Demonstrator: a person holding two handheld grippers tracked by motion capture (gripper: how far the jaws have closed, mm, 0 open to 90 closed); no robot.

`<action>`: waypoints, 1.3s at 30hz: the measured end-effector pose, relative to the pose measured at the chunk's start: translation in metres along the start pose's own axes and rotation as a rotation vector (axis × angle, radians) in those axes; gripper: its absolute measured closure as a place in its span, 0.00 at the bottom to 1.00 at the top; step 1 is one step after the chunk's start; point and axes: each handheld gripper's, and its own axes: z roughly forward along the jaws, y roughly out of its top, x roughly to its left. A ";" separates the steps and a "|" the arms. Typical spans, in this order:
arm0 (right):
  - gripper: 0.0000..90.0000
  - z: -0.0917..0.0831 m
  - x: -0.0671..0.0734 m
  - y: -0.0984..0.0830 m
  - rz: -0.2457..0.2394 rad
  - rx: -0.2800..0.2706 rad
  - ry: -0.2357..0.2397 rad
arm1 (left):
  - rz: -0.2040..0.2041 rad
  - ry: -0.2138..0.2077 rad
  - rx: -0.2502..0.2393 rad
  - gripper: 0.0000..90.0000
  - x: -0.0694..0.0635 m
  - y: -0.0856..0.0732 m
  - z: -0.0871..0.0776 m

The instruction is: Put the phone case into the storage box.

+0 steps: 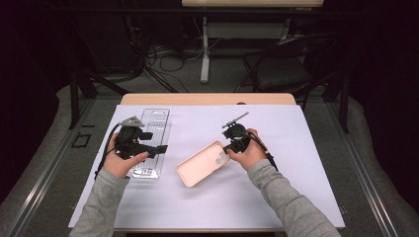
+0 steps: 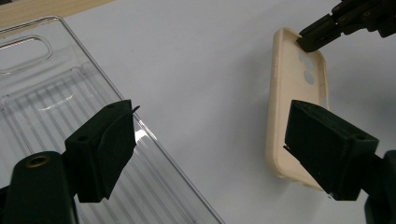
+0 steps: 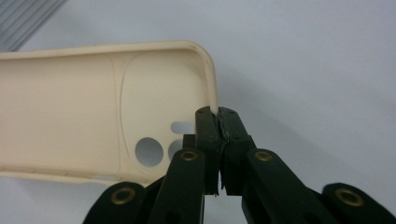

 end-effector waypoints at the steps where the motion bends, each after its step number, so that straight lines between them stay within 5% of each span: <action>1: 0.98 -0.001 0.000 -0.001 -0.012 -0.011 -0.004 | 0.000 -0.001 0.001 0.18 0.000 0.000 0.000; 26: 0.98 -0.024 0.019 -0.025 -0.145 -0.190 -0.109 | 0.027 -0.034 0.007 0.20 -0.013 0.001 0.007; 39: 0.98 -0.031 0.038 -0.032 -0.260 -0.292 -0.180 | 0.032 -0.114 -0.007 0.25 -0.025 0.003 0.011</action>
